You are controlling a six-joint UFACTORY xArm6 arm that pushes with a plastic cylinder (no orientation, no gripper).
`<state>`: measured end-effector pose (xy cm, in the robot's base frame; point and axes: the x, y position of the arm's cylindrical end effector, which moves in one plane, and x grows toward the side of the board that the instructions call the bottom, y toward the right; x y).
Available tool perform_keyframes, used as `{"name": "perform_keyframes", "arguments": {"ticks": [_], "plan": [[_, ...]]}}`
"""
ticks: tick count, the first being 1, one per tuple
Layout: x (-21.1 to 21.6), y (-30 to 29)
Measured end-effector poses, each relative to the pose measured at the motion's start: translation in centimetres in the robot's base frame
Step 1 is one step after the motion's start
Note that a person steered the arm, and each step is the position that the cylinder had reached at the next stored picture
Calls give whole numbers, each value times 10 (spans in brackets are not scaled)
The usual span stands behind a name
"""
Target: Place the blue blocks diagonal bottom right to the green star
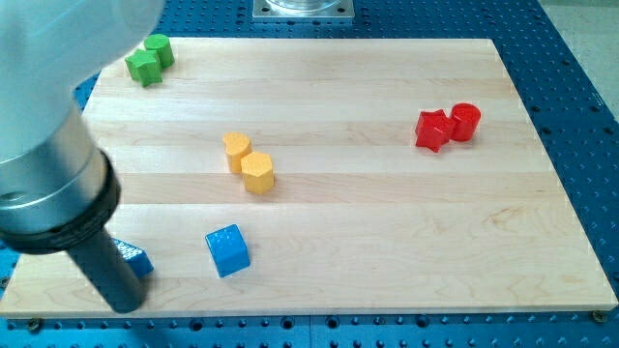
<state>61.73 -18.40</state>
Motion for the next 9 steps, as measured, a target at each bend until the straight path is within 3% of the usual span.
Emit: {"name": "perform_keyframes", "arguments": {"ticks": [1,3,4,5,6,7,8,9], "plan": [[-16,-49],[-26,29],[-29,99],[-1,93],[-7,148],[-32,145],[-34,101],[-23,124]]}}
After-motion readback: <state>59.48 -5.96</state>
